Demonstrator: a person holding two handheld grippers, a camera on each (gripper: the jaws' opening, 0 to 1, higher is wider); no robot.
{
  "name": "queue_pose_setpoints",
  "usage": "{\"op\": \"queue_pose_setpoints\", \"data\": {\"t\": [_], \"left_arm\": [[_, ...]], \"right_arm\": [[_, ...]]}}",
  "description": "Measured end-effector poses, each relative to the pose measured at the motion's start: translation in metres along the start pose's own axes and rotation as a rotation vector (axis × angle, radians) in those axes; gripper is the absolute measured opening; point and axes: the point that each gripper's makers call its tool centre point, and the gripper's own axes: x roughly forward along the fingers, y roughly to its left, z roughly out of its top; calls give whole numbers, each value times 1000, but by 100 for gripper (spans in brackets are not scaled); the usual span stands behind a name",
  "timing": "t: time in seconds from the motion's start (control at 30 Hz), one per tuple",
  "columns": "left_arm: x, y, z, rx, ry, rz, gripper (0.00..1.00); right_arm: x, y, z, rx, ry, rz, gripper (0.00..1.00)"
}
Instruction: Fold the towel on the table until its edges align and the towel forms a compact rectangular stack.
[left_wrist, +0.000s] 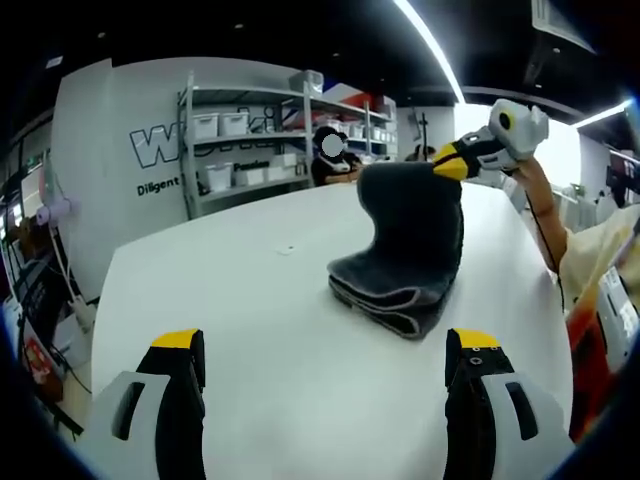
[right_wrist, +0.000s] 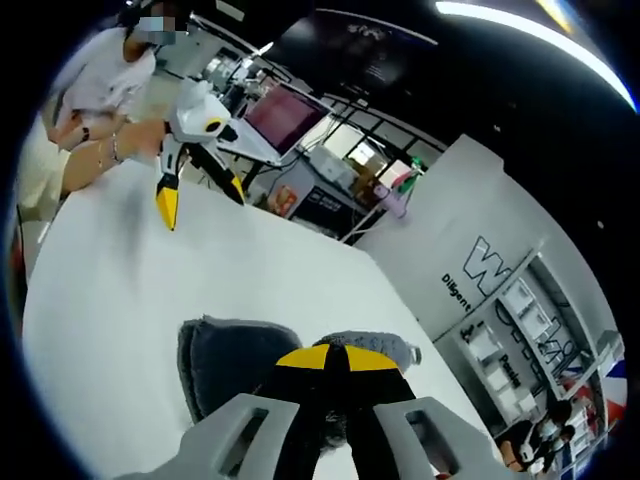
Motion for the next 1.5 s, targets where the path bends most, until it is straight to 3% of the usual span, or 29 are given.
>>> {"op": "queue_pose_setpoints", "data": {"t": [0.3, 1.13, 1.5], "left_arm": [[-1, -1, 1, 2, -3, -1, 98], [0, -2, 1, -4, -6, -13, 98], [1, -3, -1, -5, -3, -14, 98]], "right_arm": [[25, 29, 16, -31, -17, 90, 0], [75, 114, -4, 19, 16, 317, 0], [86, 134, -15, 26, 36, 353, 2]]}}
